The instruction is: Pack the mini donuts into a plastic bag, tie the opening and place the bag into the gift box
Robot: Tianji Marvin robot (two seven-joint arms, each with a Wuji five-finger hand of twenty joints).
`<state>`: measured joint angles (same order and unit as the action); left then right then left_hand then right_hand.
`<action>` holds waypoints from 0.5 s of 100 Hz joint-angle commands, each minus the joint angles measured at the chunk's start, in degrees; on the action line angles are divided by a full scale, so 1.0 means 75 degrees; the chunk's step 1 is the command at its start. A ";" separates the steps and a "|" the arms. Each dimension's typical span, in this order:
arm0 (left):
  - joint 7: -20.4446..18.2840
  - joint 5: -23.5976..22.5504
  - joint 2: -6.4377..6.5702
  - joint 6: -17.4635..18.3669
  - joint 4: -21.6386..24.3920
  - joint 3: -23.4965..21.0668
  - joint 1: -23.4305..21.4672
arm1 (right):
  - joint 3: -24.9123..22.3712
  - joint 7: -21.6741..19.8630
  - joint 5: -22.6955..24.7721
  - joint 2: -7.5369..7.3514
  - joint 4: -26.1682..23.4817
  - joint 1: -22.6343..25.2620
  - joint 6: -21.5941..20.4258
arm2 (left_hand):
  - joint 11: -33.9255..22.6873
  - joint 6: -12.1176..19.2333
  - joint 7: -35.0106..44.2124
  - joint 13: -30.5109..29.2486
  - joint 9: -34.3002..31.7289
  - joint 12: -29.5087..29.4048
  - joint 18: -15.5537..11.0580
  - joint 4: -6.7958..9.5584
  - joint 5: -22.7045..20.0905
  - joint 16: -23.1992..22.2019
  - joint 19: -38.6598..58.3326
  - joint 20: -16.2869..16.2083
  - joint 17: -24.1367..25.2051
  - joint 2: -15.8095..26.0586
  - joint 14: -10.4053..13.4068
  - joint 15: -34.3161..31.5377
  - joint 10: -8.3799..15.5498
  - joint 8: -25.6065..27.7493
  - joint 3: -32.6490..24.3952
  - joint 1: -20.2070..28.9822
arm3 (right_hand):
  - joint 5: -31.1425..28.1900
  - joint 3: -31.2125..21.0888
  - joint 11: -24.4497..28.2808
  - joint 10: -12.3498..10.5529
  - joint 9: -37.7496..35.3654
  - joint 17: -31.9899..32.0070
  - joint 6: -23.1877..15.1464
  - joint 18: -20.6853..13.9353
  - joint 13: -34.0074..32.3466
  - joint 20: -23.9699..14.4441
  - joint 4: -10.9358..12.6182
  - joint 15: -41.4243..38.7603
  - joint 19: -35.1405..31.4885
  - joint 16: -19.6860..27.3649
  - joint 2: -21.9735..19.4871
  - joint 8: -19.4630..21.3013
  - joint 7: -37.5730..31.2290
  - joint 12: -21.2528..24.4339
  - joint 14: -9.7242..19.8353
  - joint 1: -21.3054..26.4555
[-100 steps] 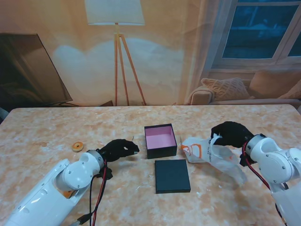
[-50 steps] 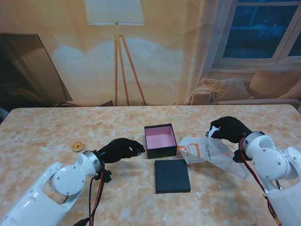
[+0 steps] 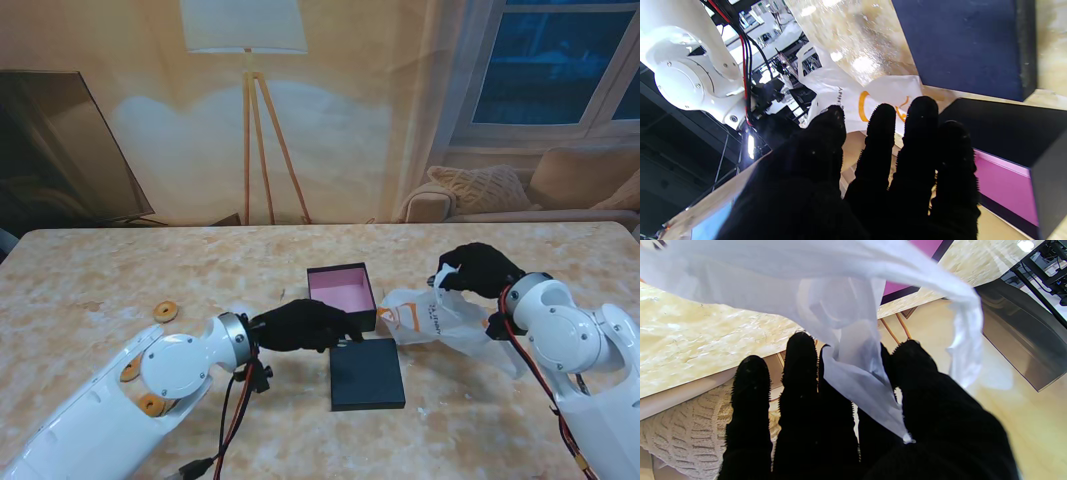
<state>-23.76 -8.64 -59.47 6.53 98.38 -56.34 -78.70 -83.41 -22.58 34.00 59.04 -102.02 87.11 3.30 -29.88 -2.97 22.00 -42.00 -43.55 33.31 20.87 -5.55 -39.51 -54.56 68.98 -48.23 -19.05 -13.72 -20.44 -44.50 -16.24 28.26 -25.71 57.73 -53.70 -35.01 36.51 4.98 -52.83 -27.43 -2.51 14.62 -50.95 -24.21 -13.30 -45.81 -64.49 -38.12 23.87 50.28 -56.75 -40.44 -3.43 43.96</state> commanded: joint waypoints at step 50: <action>-0.0156 0.0917 -0.0357 -0.0472 -0.0385 0.1564 0.1235 | 0.0301 -0.0342 -0.0535 0.0039 -0.0138 -0.0303 0.0712 | -0.1013 0.0706 -0.1276 -0.0675 -0.0367 0.1032 -0.0434 0.0237 0.2558 -0.0711 0.1004 -0.0451 -0.0440 0.0518 0.0430 -0.1222 0.0197 -0.1755 -0.0703 -0.1000 | -0.0372 -0.0333 0.0222 0.0252 -0.0263 -0.0156 -0.0009 0.0156 -0.0258 -0.0190 0.0259 -0.0416 -0.0342 -0.0106 -0.0388 -0.0196 0.0031 -0.0124 -0.0001 0.0436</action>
<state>-24.29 -1.31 -61.24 3.31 95.68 -45.17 -70.20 -81.47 -24.06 30.42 59.03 -102.55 84.67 8.31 -36.22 0.69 13.76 -45.30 -44.94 40.08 19.92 -5.13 -23.67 -58.34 74.40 -49.75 -21.71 -11.38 -18.31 -51.86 -15.96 16.51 -31.10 52.13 -54.55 -35.59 37.36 5.94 -53.39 -28.48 -1.11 14.74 -51.77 -24.85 -13.30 -47.94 -65.55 -38.18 23.87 49.51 -56.48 -40.45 -3.46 44.51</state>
